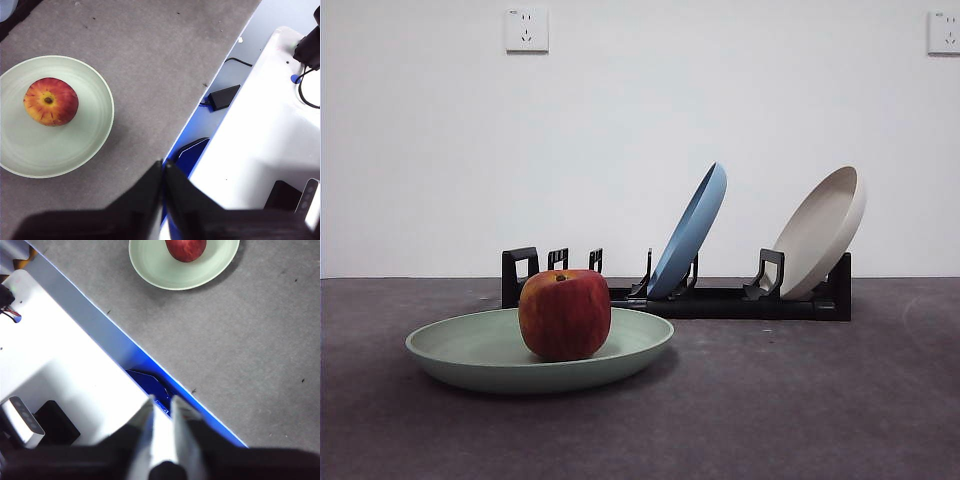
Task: Take the green plate from the plate rack,put the plate on the table,take the apple from the table,put the apple in the plate
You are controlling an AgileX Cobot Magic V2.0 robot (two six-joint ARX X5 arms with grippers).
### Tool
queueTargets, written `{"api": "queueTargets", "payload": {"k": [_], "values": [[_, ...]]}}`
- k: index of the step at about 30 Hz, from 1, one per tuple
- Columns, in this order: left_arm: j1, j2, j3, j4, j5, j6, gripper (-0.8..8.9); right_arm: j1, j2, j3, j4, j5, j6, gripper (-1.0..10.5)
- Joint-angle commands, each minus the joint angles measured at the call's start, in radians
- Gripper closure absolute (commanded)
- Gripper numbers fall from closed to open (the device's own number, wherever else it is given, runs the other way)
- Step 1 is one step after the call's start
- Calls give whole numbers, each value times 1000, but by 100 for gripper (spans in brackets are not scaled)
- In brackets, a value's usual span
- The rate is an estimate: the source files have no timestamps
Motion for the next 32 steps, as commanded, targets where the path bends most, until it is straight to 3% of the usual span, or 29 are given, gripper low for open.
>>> {"api": "queueTargets", "payload": {"k": [1, 11, 16, 23, 26, 29, 32], "values": [[-3, 0, -5, 3, -2, -4, 817, 1, -1, -8, 3, 0, 14, 945], [-3, 0, -5, 4, -2, -4, 817, 1, -1, -8, 3, 4, 15, 945], [-2, 0, -5, -4, -105, 2, 817, 1, -1, -8, 3, 4, 15, 946], [13, -5, -5, 17, -108, 3, 817, 1, -1, -8, 3, 4, 15, 945], [59, -28, -5, 31, -138, 9, 817, 1, -1, -8, 3, 4, 15, 945], [142, -77, -5, 89, -132, 98, 817, 1, -1, -8, 3, 4, 15, 945], [273, -148, -9, 249, -125, 136, 817, 1, -1, -8, 3, 4, 15, 946]]}}
